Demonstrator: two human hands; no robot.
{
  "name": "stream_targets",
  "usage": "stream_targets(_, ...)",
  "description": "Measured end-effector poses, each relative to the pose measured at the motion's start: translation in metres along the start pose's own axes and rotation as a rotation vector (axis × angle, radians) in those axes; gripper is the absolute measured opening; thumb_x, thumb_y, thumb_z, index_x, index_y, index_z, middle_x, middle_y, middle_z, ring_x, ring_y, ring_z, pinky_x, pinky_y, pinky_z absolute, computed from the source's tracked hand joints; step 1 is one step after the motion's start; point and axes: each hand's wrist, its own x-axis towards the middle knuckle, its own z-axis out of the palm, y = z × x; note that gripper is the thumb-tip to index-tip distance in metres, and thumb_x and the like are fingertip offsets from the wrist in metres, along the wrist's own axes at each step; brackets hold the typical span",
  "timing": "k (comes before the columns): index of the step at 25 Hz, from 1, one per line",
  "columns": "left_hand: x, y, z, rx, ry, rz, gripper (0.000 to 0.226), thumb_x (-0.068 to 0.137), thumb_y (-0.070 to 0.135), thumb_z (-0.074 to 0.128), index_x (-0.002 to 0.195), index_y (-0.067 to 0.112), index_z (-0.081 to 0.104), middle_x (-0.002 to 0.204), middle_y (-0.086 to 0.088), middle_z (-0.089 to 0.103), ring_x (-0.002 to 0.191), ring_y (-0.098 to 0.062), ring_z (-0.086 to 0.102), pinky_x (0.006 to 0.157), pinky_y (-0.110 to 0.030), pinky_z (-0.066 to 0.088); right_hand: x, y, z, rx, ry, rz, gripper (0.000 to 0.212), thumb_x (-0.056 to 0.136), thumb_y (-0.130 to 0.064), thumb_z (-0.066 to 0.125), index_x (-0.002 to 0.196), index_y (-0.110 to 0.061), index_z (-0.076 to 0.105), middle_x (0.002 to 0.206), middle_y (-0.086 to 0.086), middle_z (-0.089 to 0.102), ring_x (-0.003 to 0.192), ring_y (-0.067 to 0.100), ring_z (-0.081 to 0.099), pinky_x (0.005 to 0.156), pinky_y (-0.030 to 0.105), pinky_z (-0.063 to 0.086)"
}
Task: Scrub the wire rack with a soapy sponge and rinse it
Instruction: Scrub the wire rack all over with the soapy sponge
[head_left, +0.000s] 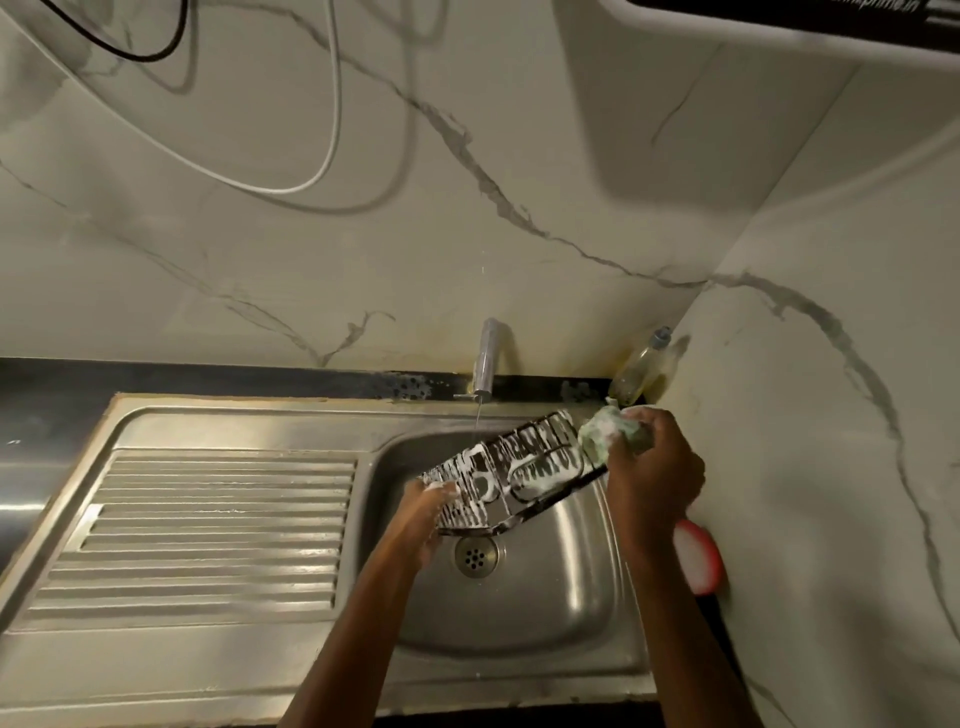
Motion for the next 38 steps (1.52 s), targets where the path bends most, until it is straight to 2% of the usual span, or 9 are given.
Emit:
stream_targets(3,0.007,0.000,0.009,0.013,0.014,0.019,0.024,0.099,0.018,0.058,0.118,0.004,0.060,0.109,-0.018,0.071,0.086,-0.025,0.070,0.051,-0.027,0.054,-0.052,-0.037,0.011,-0.060,-0.023,-0.272,0.027,0.074,-0.005,0.078,0.100,-0.010,0.072,0.086,0.009,0.072,0.074,0.026,0.067,0.060,0.028,0.048)
stream_targets(6,-0.001,0.001,0.021,0.006,-0.022,0.073,0.024,0.098,0.029,0.059,0.094,0.010,0.074,0.084,-0.011,0.075,0.067,-0.019,0.071,0.054,-0.028,0.055,-0.088,-0.055,0.009,0.055,-0.110,-0.570,0.029,0.077,0.002,0.076,0.105,-0.006,0.072,0.092,0.009,0.073,0.078,0.021,0.067,0.063,0.029,0.056)
stream_targets(11,-0.001,-0.005,0.028,0.210,0.185,0.125,0.016,0.091,0.029,0.057,0.102,0.019,0.052,0.114,-0.015,0.061,0.103,-0.030,0.063,0.090,-0.054,0.057,-0.030,-0.006,-0.004,-0.124,0.063,-0.103,0.040,0.072,0.006,0.078,0.110,-0.006,0.072,0.094,0.017,0.073,0.081,0.035,0.069,0.070,0.031,0.048)
stream_targets(16,0.047,-0.028,0.027,0.185,0.205,0.212,0.044,0.078,0.045,0.051,0.093,0.007,0.067,0.094,-0.010,0.072,0.083,-0.021,0.067,0.076,-0.049,0.061,-0.084,-0.042,0.002,0.036,-0.020,-0.594,0.027,0.085,0.001,0.058,0.106,-0.002,0.076,0.095,0.011,0.074,0.083,0.024,0.067,0.072,0.035,0.055)
stream_targets(21,0.003,0.009,0.039,0.272,0.297,0.190,0.040,0.073,0.033,0.052,0.099,0.003,0.055,0.097,-0.012,0.059,0.092,-0.029,0.059,0.085,-0.052,0.055,-0.020,-0.001,-0.013,-0.086,0.071,-0.081,0.045,0.069,0.016,0.071,0.110,-0.004,0.074,0.092,0.016,0.072,0.081,0.036,0.068,0.074,0.022,0.039)
stream_targets(23,-0.009,0.016,0.040,0.277,0.328,0.178,0.031,0.086,0.025,0.053,0.105,0.000,0.054,0.104,-0.013,0.057,0.100,-0.034,0.057,0.090,-0.052,0.053,-0.046,-0.024,-0.004,-0.085,0.021,-0.180,0.040,0.074,0.010,0.068,0.111,-0.005,0.073,0.095,0.013,0.072,0.084,0.031,0.068,0.073,0.024,0.044)
stream_targets(26,-0.004,0.013,0.039,0.257,0.320,0.125,0.054,0.083,0.033,0.051,0.127,0.000,0.050,0.127,-0.018,0.051,0.118,-0.039,0.052,0.101,-0.052,0.048,-0.089,-0.049,0.000,0.030,-0.087,-0.520,0.031,0.083,-0.001,0.059,0.109,-0.004,0.074,0.096,0.010,0.071,0.084,0.024,0.066,0.069,0.030,0.055)
stream_targets(32,0.003,0.010,0.028,0.285,0.371,0.140,0.064,0.071,0.043,0.052,0.118,0.000,0.055,0.122,-0.019,0.058,0.109,-0.036,0.057,0.096,-0.055,0.052,-0.034,-0.011,-0.009,-0.085,0.015,-0.078,0.046,0.066,0.016,0.073,0.107,-0.006,0.075,0.090,0.016,0.072,0.077,0.035,0.068,0.072,0.022,0.040)
stream_targets(38,0.063,-0.021,0.012,0.191,0.392,0.052,0.089,0.051,0.069,0.050,0.113,0.006,0.058,0.113,-0.020,0.065,0.100,-0.039,0.067,0.087,-0.058,0.059,-0.121,-0.055,-0.008,0.130,-0.205,-0.589,0.031,0.087,-0.006,0.054,0.109,-0.007,0.075,0.104,0.009,0.072,0.089,0.020,0.066,0.070,0.028,0.055)
